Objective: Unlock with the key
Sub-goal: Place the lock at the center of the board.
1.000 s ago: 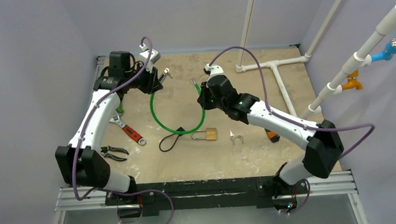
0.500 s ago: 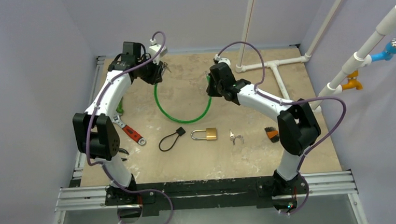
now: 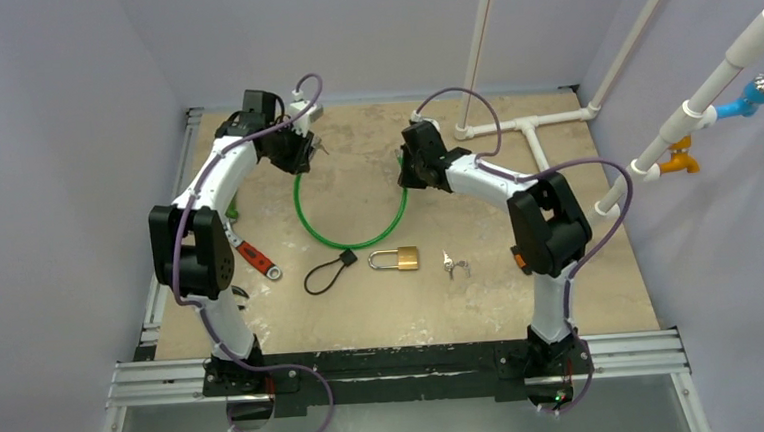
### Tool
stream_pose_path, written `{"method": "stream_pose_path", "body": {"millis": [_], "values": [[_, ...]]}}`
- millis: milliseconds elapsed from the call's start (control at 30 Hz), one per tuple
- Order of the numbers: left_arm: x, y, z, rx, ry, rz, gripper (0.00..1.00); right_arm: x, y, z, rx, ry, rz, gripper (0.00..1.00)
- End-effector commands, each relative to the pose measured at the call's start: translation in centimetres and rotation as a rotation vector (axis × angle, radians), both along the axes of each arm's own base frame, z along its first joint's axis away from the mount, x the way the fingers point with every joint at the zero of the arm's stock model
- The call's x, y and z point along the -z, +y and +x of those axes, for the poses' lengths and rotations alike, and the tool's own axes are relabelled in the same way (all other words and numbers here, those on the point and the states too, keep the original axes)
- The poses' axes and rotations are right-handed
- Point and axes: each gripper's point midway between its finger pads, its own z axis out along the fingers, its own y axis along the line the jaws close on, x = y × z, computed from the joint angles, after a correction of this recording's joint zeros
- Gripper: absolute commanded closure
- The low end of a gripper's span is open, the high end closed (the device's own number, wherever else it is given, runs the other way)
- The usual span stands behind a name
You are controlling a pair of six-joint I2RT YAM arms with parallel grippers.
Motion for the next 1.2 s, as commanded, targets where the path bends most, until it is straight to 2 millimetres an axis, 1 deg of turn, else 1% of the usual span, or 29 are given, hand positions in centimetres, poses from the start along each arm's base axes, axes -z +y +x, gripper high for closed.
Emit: {"method": "stream_pose_path", "body": {"millis": [0, 33, 67, 100, 133, 200, 267, 300, 333, 367, 400, 467, 533, 600, 633, 667, 700, 767, 800, 867, 900, 933, 967, 1033, 1133, 1167], "values": [[2.2, 1.1, -1.7, 0.012, 0.03, 0.055, 1.0, 2.8, -0.3, -1.5, -0.007, 0.09, -0.039, 1.0], [2.5, 1.3, -1.8, 0.008, 0.023, 0.063, 1.0, 3.4, -0.4, -1.7, -0.01, 0.112, -0.05, 1.0], [2.7, 1.4, -1.9, 0.004, 0.026, 0.069, 0.96, 3.9, -0.6, -1.9, -0.005, 0.125, -0.068, 1.0], [2.9, 1.6, -2.0, -0.001, 0.035, 0.076, 0.89, 4.2, -1.0, -2.2, 0.005, 0.131, -0.085, 1.0], [3.0, 1.8, -1.9, -0.009, 0.036, 0.086, 0.84, 4.5, -1.2, -2.3, 0.009, 0.132, -0.09, 0.98], [3.0, 2.1, -1.5, -0.019, 0.024, 0.105, 0.76, 4.7, -1.1, -2.5, 0.006, 0.131, -0.076, 0.92], [2.8, 2.3, -1.2, -0.02, 0.013, 0.117, 0.53, 4.7, -1.0, -2.4, 0.007, 0.133, -0.072, 0.84], [2.4, 2.3, -1.2, -0.017, 0.008, 0.114, 0.39, 4.7, -0.9, -2.3, 0.004, 0.132, -0.072, 0.81], [1.9, 2.2, -1.1, -0.015, 0.001, 0.109, 0.3, 4.6, -0.8, -2.2, 0.001, 0.127, -0.068, 0.77], [1.4, 2.2, -1.1, -0.017, 0.001, 0.104, 0.25, 4.5, -0.6, -2.1, -0.005, 0.127, -0.063, 0.74], [0.6, 2.1, -1.1, -0.019, -0.007, 0.097, 0.17, 4.5, -0.5, -2.0, -0.012, 0.126, -0.062, 0.68], [-0.9, 1.8, -1.5, -0.013, -0.008, 0.072, 0.11, 4.4, -0.4, -2.0, -0.023, 0.131, -0.068, 0.62], [-2.7, 1.5, -2.4, -0.001, 0.007, 0.048, 0.07, 3.8, -0.4, -1.9, -0.033, 0.123, -0.075, 0.59], [-4.9, 1.3, -3.6, -0.001, 0.029, 0.006, 0.01, 2.0, -0.7, -1.8, -0.03, 0.089, -0.074, 0.56], [-6.1, 1.3, -4.8, -0.001, 0.058, -0.022, 0.0, 1.1, -0.8, -1.9, -0.028, 0.075, -0.07, 0.52], [-7.4, 1.2, -5.6, 0.005, 0.06, -0.049, 0.0, 0.2, -1.0, -2.0, -0.025, 0.06, -0.072, 0.46], [-8.4, 1.2, -6.6, 0.011, 0.066, -0.068, 0.0, -0.9, -1.4, -2.1, -0.02, 0.041, -0.075, 0.4], [-9.9, 1.4, -8.3, 0.009, 0.061, -0.099, 0.0, -2.8, -2.3, -2.8, -0.009, 0.012, -0.086, 0.33], [-10.4, 1.5, -9.5, 0.017, 0.07, -0.114, 0.0, -3.6, -2.9, -3.3, -0.005, -0.003, -0.099, 0.33], [-10.8, 1.1, -12.5, 0.068, 0.131, -0.138, 0.0, -4.8, -3.7, -4.7, -0.01, -0.024, -0.094, 0.32], [-10.5, 1.0, -14.2, 0.105, 0.183, -0.144, 0.0, -5.2, -4.2, -5.5, -0.008, -0.033, -0.096, 0.33], [-10.2, 0.8, -15.9, 0.14, 0.238, -0.149, 0.0, -4.7, -4.9, -6.8, 0.001, -0.023, -0.11, 0.33], [-9.8, 0.8, -17.2, 0.154, 0.285, -0.154, 0.0, -4.8, -5.5, -7.8, 0.017, -0.023, -0.107, 0.33], [-8.4, 1.0, -19.1, 0.176, 0.322, -0.145, 0.0, -4.5, -6.6, -10.2, 0.041, -0.007, -0.086, 0.34], [-7.1, 1.6, -20.7, 0.174, 0.31, -0.112, 0.0, -2.7, -8.0, -13.3, 0.062, 0.032, -0.07, 0.38], [-7.1, 1.7, -21.4, 0.174, 0.308, -0.108, 0.0, -2.1, -8.6, -14.1, 0.069, 0.05, -0.076, 0.4]]}}
